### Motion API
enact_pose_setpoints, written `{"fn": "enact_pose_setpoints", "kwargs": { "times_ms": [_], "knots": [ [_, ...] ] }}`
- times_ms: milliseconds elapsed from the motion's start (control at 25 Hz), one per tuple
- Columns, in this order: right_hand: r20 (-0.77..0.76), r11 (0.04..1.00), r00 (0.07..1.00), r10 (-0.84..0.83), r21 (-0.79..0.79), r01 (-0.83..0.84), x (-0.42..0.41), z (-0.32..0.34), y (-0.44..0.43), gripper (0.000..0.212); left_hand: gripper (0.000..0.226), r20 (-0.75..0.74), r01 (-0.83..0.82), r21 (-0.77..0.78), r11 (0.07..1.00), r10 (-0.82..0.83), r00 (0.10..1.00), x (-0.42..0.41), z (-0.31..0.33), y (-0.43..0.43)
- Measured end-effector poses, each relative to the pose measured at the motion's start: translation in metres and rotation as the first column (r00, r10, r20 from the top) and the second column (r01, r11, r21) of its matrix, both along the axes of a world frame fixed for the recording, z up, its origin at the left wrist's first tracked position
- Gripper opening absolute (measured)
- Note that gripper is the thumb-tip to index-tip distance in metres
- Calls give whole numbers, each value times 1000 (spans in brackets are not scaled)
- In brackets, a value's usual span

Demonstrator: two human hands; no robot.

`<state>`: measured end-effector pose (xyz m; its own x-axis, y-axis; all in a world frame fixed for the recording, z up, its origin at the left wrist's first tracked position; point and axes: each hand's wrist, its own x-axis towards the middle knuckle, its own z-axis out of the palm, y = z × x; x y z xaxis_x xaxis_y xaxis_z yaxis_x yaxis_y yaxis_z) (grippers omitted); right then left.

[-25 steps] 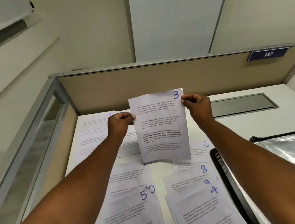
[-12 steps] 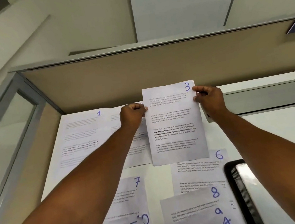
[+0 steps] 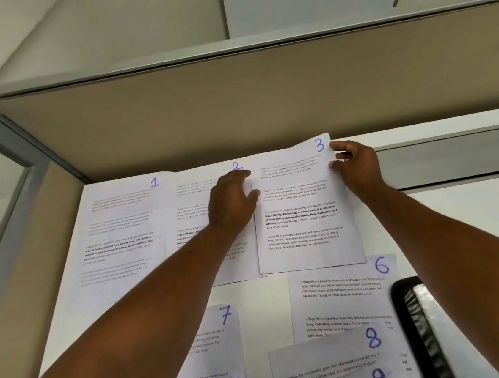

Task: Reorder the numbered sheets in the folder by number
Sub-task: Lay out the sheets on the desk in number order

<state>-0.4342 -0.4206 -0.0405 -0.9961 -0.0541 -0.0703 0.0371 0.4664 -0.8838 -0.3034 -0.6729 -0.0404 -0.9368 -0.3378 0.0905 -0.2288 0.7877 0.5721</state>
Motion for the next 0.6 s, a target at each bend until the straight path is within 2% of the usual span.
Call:
{"fn": "enact_pose_setpoints", "kwargs": {
  "times_ms": [80, 200, 280, 360, 480, 600],
  "knots": [
    [-86, 993, 995, 54, 106, -44, 7, -9, 1, 44, 56, 89, 216, -176, 960, -203, 975, 11, -12, 2],
    [-210, 933, 945, 252, 311, -180, 26, -24, -2, 52, 58, 193, 355, -266, 896, -311, 931, 21, -30, 3],
    [-120, 791, 906, 407, 542, -284, 38, -34, -2, 63, 59, 224, 368, -284, 886, -312, 923, 24, -34, 6],
    [29, 644, 886, 463, 676, -359, 47, -41, -1, 72, 64, 249, 369, -289, 883, -302, 920, 26, -36, 8],
    [114, 559, 865, 488, 721, -410, 53, -43, 3, 75, 65, 271, 356, -297, 886, -279, 921, 29, -36, 9],
    [118, 577, 862, 494, 696, -426, 58, -38, 4, 74, 68, 255, 349, -300, 888, -278, 926, 38, -32, 11]
  ]
}}
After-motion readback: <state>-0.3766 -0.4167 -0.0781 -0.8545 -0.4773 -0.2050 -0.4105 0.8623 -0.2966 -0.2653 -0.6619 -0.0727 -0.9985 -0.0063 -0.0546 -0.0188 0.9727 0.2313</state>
